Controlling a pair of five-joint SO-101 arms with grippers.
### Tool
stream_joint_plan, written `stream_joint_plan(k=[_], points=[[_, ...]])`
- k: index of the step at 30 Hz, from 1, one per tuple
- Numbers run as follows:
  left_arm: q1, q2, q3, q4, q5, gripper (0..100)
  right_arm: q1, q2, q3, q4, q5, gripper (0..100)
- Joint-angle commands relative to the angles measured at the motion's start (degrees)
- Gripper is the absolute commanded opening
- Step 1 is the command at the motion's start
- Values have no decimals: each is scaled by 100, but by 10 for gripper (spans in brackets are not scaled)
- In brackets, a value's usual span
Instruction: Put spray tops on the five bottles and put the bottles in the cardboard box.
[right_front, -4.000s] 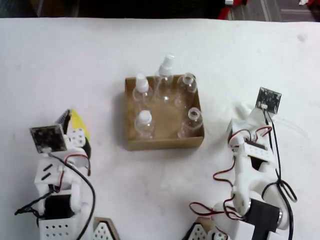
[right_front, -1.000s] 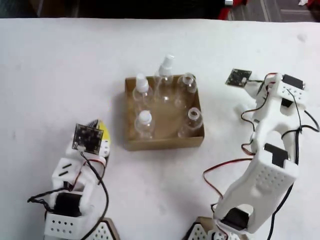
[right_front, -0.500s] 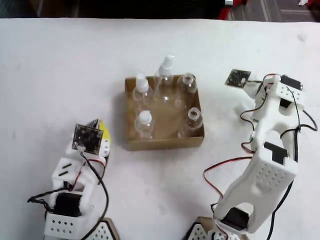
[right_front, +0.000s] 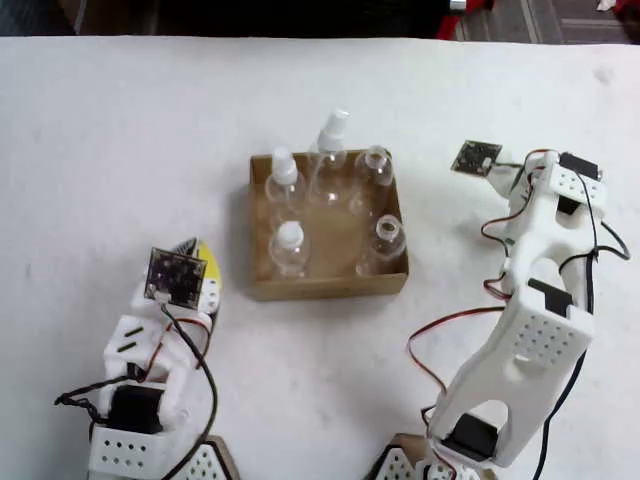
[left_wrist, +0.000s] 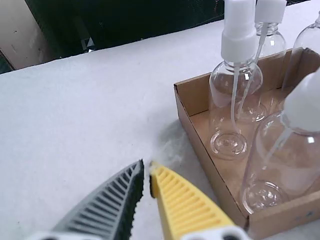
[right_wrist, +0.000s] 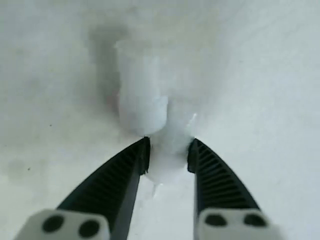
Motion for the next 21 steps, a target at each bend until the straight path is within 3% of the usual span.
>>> stream_joint_plan(k=[1, 6, 13, 21], points=[[66, -92, -114, -149, -70, 23, -101, 13, -114, -215, 53, 19], [66, -92, -123, -149, -70, 23, -57, -233, -466, 75, 9, 16], [66, -92, -123, -149, -70, 23, -277, -1420, -1380, 1648, -53, 16], [66, -92, -123, -149, -70, 23, -769, -2765, -1591, 2404, -1530, 16]])
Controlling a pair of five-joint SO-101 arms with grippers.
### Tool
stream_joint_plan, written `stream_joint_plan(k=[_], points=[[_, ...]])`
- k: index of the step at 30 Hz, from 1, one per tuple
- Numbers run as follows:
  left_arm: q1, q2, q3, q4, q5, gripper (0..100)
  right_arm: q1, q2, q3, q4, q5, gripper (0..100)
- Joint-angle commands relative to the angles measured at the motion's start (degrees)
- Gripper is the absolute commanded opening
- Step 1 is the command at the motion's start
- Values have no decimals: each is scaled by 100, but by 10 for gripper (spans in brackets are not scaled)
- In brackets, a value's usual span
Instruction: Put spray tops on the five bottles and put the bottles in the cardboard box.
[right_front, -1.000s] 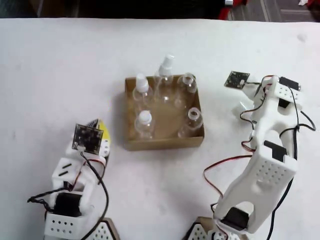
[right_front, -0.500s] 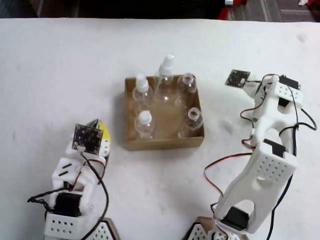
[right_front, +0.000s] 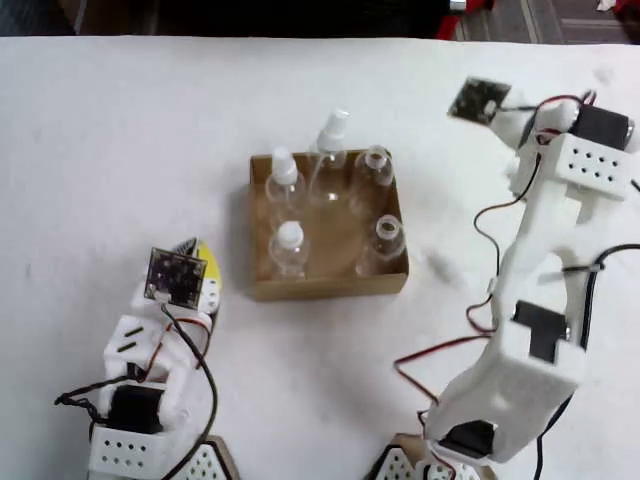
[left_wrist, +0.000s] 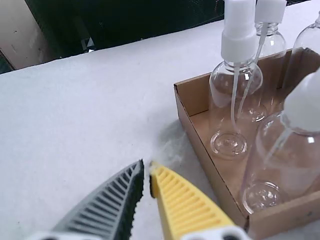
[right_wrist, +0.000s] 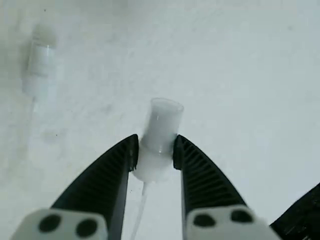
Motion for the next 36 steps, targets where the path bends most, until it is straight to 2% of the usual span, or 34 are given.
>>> stream_joint_plan(k=[1, 3, 6, 15, 26, 32, 36], points=[[66, -92, -123, -149, -70, 23, -391, -980, -255, 664, -958, 16], [66, -92, -123, -149, -62, 23, -637, -1226, -229, 1033, -1389, 16], [66, -92, -123, -149, -62, 23, -760, -1675, 88, 954, -1916, 16], [66, -92, -123, -149, -62, 23, -769, -3257, 1556, 752, -2022, 16], [66, -92, -123, -132, -62, 23, -716, -5508, 4360, -1930, -3446, 16], [66, -92, -123, -132, -62, 23, -576, -5525, 4484, -2475, -4062, 16], [66, -92, -123, -141, -53, 23, -330, -5560, 4484, -3231, -5073, 16]])
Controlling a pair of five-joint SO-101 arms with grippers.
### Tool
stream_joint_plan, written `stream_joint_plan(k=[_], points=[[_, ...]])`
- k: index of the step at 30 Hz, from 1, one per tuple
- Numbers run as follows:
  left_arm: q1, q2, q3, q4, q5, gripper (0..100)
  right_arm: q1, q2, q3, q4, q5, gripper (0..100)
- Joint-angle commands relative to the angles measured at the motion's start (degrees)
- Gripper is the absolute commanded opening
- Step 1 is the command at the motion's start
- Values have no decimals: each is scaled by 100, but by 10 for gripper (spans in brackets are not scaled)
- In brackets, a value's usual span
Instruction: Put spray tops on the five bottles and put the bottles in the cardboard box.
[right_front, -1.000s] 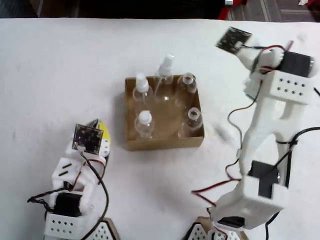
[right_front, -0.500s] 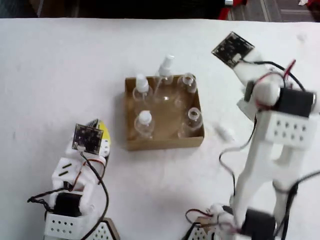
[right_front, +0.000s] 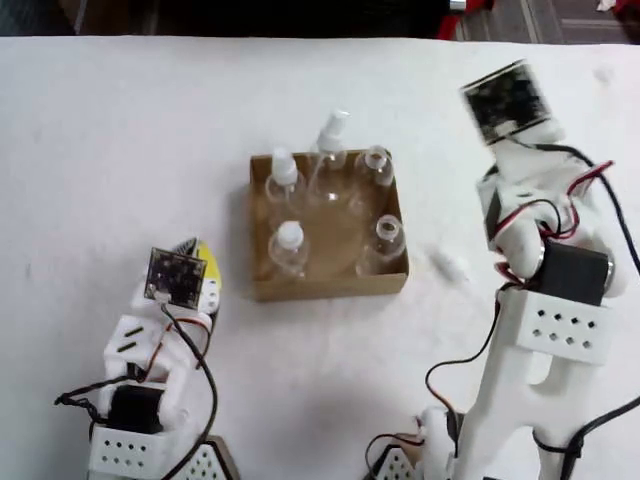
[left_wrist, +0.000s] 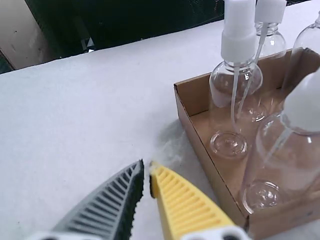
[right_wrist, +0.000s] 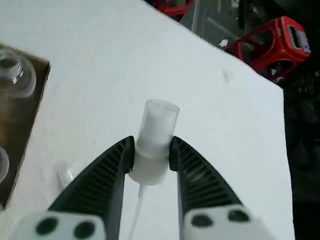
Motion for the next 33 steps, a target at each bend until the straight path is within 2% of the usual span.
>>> stream_joint_plan(k=[1, 3, 6, 13, 17, 23, 33], points=[[92, -92, -123, -141, -44, 23, 330, -154, -35, -945, -1257, 16], [242, -92, -123, -141, -62, 23, 409, -127, 18, -1393, -2004, 15], [409, -92, -123, -105, -70, 23, 347, -145, 229, -2079, -2734, 15], [426, -92, -123, -114, -70, 23, -760, -119, 826, -4180, -3701, 15], [426, -92, -123, -141, -70, 23, -1604, -119, 1415, -5543, -3499, 16], [426, -92, -123, -141, -70, 23, -2237, -110, 2277, -7204, -2233, 17], [426, -92, -123, -132, -70, 23, -2413, 400, 2312, -7125, -2048, 17]])
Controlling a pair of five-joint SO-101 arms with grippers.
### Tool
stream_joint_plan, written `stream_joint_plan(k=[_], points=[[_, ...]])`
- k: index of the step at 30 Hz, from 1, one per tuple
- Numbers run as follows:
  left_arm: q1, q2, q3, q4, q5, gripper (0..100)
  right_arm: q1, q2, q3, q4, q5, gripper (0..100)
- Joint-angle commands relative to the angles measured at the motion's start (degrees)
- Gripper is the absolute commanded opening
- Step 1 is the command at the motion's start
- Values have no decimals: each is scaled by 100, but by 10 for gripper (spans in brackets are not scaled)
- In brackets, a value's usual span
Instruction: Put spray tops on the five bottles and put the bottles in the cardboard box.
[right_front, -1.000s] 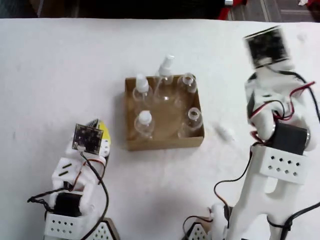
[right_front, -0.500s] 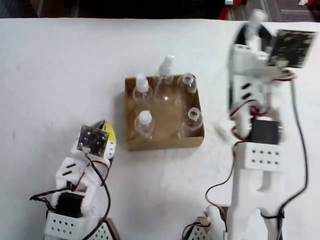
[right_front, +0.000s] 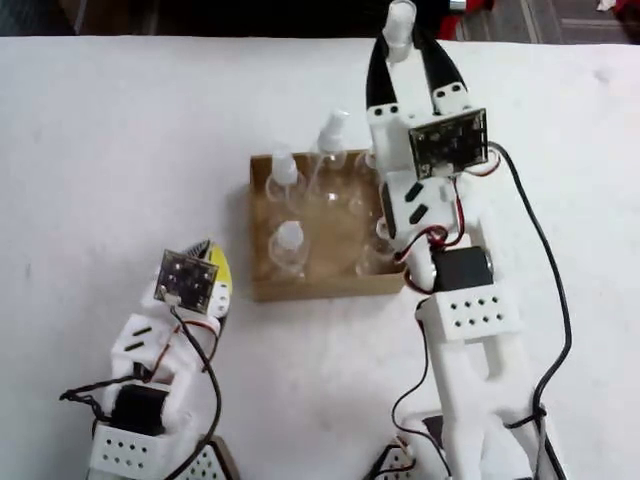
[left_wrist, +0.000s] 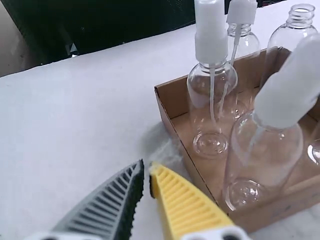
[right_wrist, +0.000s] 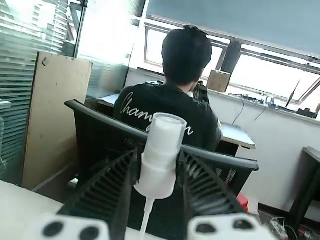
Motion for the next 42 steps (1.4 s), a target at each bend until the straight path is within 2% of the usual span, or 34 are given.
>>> stream_joint_plan(k=[1, 18, 24, 35, 42], points=[[66, -92, -123, -132, -70, 23, -31, 479, -35, -154, 79, 17], [66, -92, -123, -141, -70, 23, 127, 804, -44, -189, 44, 16], [66, -92, -123, -141, -70, 23, 145, 813, -97, -716, 44, 16], [66, -92, -123, -141, -70, 23, 154, 1429, -70, -1068, 62, 16], [66, -92, -114, -141, -70, 23, 127, 1138, 264, -1051, 53, 16]])
